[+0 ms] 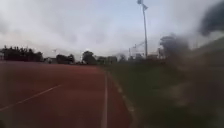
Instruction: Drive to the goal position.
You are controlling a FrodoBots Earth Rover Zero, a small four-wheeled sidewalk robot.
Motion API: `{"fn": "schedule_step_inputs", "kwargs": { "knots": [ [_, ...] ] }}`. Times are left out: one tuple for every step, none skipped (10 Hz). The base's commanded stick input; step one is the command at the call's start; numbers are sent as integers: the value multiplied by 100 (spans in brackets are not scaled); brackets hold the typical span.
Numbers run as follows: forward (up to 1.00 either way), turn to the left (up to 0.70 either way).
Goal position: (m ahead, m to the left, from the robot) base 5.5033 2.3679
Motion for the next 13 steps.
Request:
{"fn": "schedule_step_inputs", "kwargs": {
  "knots": [
    [70, 35],
    [70, 35],
    [70, 35],
    [70, 35],
    [70, 34],
    [70, 33],
    [70, 1],
    [70, 0],
    [70, 2],
    [70, 2],
    [70, 3],
    [70, 4],
    [70, 31]
  ]
}}
